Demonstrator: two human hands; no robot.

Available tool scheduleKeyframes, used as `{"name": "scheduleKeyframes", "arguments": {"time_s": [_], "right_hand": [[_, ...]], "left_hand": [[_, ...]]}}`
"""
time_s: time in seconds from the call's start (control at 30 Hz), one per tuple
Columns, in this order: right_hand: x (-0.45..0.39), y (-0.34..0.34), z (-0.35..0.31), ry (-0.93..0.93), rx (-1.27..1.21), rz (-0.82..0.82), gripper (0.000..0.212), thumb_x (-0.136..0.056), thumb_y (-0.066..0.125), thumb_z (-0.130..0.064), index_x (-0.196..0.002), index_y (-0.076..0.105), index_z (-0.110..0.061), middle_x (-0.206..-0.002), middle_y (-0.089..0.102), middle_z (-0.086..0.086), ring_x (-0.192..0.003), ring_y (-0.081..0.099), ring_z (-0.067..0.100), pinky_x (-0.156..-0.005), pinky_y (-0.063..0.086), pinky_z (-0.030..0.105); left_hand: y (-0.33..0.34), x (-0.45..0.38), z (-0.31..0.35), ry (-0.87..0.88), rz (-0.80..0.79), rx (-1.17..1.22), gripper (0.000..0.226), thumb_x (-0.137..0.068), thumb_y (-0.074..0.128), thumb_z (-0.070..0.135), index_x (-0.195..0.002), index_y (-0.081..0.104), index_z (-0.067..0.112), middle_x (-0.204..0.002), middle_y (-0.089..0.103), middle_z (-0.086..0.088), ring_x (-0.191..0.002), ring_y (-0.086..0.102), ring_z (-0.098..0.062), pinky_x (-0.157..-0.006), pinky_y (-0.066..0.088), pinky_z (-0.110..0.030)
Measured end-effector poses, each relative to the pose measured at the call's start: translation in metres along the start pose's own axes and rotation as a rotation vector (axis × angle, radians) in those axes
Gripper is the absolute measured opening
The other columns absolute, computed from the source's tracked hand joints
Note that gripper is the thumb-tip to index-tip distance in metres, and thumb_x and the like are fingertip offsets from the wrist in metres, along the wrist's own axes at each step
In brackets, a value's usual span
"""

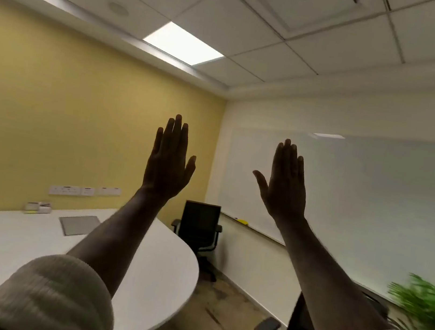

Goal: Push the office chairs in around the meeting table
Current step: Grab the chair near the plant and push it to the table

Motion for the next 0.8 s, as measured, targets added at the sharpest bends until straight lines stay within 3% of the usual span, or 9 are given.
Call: {"name": "scheduleKeyframes", "arguments": {"time_s": [0.43, 0.8], "right_hand": [[0.156, -0.026, 0.069, 0.226, 0.131, -0.191, 0.081, -0.106, 0.039, -0.052, -0.159, 0.003, -0.003, -0.168, 0.005, 0.018, -0.156, 0.001, 0.029, -0.126, 0.013, 0.048], [0.296, -0.058, 0.171, 0.400, 0.299, -0.343, 0.084, -0.104, 0.041, -0.055, -0.159, 0.003, -0.005, -0.169, 0.004, 0.016, -0.156, 0.000, 0.026, -0.127, 0.012, 0.046]], "left_hand": [[0.085, 0.099, 0.122, 0.005, -0.272, 0.342, 0.069, -0.102, 0.030, 0.035, -0.155, 0.014, -0.006, -0.164, 0.007, -0.027, -0.153, 0.005, -0.039, -0.123, 0.013, -0.056], [0.170, 0.188, 0.283, 0.060, -0.523, 0.528, 0.073, -0.101, 0.022, 0.042, -0.156, 0.004, -0.002, -0.166, -0.003, -0.022, -0.154, -0.004, -0.033, -0.125, 0.007, -0.051]]}}
Point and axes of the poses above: each hand's wrist, its own x-axis away from the middle knuckle, its own y-axis out of the palm, z = x × y, the point moved 1 cm from there along -x, towards the middle knuckle
